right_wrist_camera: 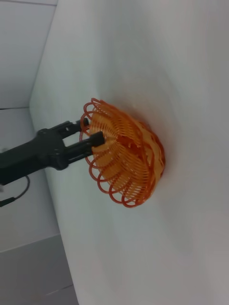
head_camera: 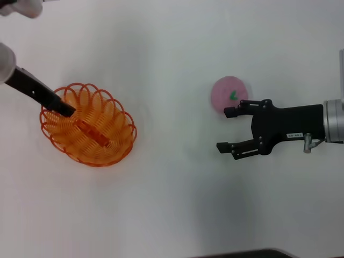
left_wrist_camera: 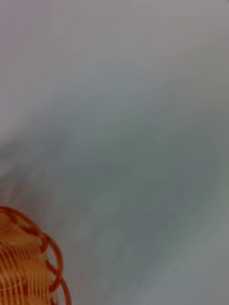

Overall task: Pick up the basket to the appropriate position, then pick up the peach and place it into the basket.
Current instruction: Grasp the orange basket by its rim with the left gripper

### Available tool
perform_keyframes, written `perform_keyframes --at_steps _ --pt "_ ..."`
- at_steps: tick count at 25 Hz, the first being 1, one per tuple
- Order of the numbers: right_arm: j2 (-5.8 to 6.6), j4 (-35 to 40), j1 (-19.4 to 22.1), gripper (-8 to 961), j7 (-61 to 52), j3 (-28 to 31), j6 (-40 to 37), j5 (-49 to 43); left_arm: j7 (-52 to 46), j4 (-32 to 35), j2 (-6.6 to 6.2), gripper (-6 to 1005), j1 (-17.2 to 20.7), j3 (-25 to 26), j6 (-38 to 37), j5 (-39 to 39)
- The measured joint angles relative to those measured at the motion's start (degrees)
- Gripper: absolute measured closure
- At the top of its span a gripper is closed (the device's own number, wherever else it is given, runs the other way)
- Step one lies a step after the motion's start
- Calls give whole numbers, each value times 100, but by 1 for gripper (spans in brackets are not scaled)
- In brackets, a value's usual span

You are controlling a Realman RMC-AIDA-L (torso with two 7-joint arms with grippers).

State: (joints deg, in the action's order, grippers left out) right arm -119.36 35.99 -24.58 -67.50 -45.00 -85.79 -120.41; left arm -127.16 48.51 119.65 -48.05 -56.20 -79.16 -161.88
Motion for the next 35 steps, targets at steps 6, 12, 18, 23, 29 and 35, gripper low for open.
perform_keyframes --at_steps 6,12,18,23,29,35 --pt "0 -4 -13 10 0 0 18 0 -40 -110 37 298 -4 -143 159 -15" --pt "0 -7 -9 10 0 0 37 0 -56 -62 92 345 -7 -169 168 -21" --pt "0 -14 -13 10 0 0 43 0 -73 77 138 443 43 -182 253 -27" --pt "0 -10 -12 10 0 0 24 -3 -79 58 139 718 45 -218 254 -93" --pt "0 -5 -18 10 0 0 19 -9 -110 50 145 825 46 -223 261 -150" --pt "0 -5 -29 10 0 0 27 -9 -543 67 125 830 -11 -154 147 -171"
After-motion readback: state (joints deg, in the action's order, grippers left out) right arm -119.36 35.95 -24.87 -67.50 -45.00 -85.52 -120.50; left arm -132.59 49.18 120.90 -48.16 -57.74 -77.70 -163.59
